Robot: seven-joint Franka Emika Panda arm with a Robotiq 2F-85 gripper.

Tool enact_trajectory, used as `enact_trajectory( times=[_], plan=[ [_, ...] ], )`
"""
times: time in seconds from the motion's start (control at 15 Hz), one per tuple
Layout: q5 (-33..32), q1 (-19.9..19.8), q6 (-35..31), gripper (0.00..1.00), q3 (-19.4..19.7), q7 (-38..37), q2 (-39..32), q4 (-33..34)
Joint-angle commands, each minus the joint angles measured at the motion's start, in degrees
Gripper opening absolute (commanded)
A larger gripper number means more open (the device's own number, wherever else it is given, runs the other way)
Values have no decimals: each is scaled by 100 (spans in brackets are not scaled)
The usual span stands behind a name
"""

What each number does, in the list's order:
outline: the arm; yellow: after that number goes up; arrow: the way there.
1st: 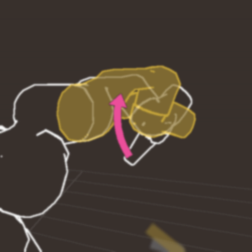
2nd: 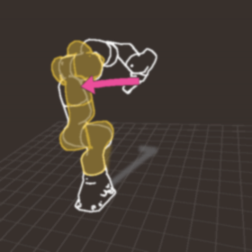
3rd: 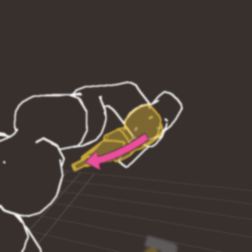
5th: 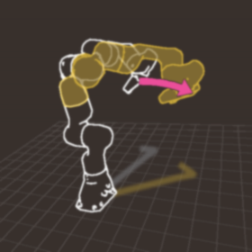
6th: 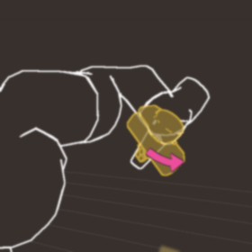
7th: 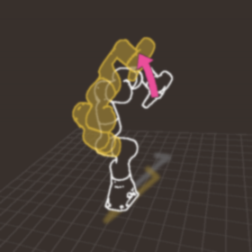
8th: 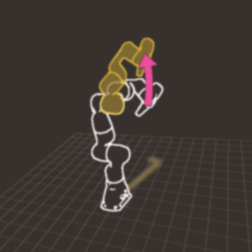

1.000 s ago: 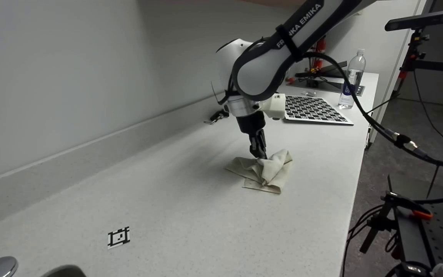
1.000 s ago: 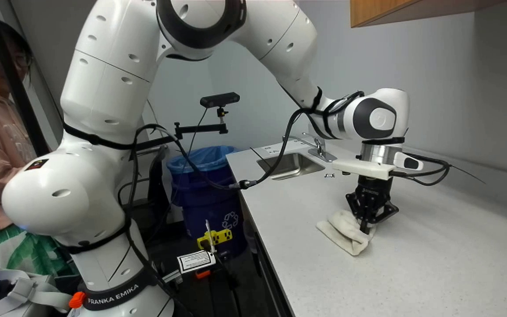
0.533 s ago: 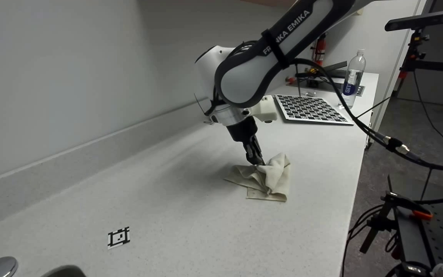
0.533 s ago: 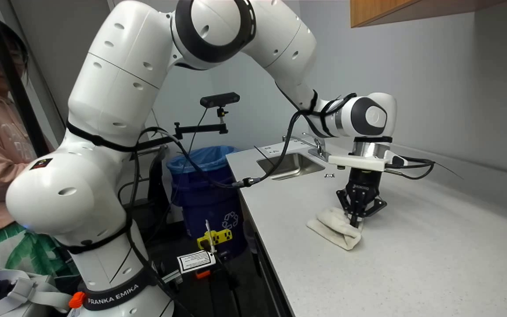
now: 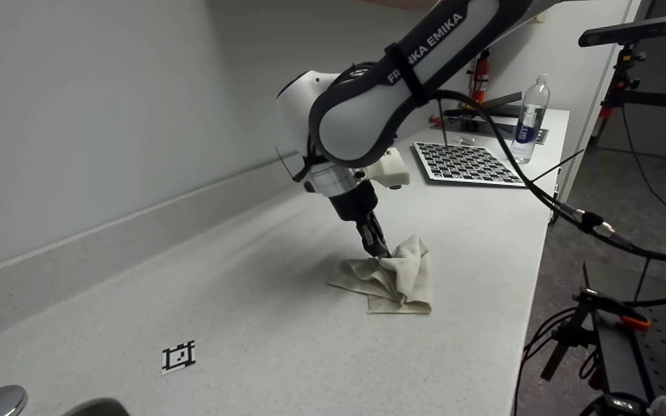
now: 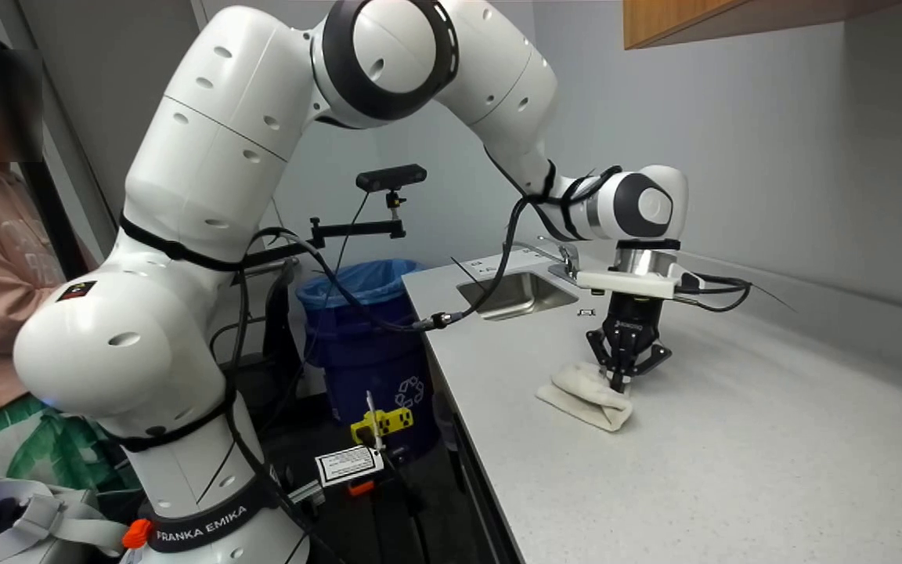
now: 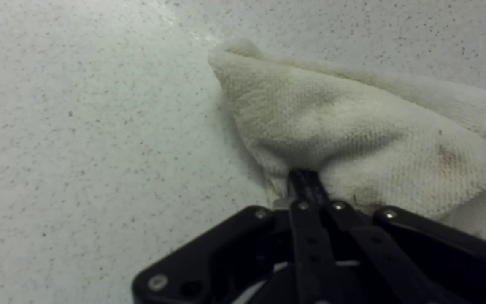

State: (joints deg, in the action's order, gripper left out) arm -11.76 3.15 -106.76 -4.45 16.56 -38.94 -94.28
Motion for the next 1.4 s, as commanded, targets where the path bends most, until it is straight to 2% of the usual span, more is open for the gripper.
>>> enact_trajectory(
  times=[0.0, 1.33],
  plan=[
    [108, 72, -416, 0, -197, 215, -710, 299],
    [296, 167, -721, 0, -705, 1110, -1129, 1110]
  ],
)
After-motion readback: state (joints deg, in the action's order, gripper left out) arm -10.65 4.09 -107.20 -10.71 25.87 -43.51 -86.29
